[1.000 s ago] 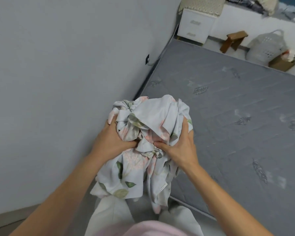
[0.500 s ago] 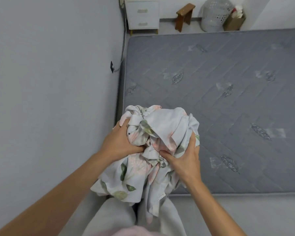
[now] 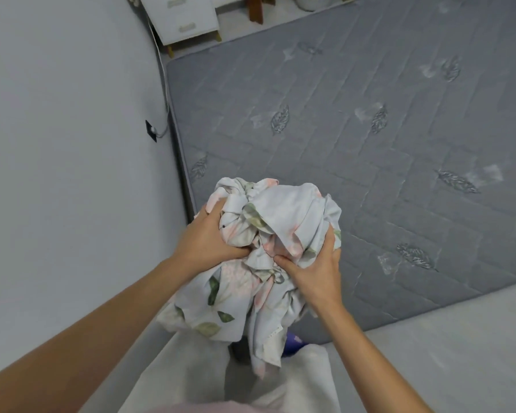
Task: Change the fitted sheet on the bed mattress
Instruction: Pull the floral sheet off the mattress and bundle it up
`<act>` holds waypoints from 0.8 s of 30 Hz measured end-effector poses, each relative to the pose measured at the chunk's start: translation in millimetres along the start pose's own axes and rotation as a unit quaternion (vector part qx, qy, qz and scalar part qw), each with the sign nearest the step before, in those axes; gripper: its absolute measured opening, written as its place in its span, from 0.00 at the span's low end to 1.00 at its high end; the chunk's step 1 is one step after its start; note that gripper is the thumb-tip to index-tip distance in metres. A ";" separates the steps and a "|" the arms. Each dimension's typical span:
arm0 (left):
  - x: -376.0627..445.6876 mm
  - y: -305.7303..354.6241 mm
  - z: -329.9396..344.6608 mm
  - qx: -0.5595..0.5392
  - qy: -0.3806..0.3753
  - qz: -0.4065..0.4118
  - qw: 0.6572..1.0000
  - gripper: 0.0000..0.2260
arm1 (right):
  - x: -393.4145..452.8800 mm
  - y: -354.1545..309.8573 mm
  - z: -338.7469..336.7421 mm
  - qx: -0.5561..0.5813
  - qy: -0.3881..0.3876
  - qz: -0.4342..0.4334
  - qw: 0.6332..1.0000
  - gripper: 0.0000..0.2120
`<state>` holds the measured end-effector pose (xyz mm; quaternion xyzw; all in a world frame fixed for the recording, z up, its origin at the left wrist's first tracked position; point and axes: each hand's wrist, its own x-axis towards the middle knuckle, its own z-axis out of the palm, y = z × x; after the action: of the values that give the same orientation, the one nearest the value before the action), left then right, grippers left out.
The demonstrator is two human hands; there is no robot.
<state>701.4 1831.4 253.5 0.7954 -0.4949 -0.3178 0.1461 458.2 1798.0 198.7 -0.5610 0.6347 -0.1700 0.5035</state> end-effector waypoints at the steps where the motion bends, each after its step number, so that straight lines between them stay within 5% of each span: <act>1: 16.9 -6.9 -6.3 0.000 -0.004 0.006 1.000 0.50 | 9.3 -8.7 9.2 0.000 0.009 0.002 1.000 0.64; 6: 117.8 -34.2 -55.1 -0.021 -0.022 0.042 0.999 0.53 | 73.7 -71.8 55.4 -0.006 0.070 0.004 0.998 0.64; 14: 285.1 -101.9 -135.0 -0.045 0.054 0.057 0.996 0.54 | 229.8 -175.7 144.4 -0.016 0.085 -0.052 0.995 0.63; 24: 447.7 -252.1 2.0 -0.049 -0.014 0.010 0.999 0.43 | 391.3 -61.4 282.2 -0.054 -0.009 0.098 0.994 0.64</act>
<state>1013.1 1555.3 -47.6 0.7779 -0.4884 -0.3515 0.1811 779.0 1531.7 -51.6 -0.5241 0.6903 -0.0804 0.4922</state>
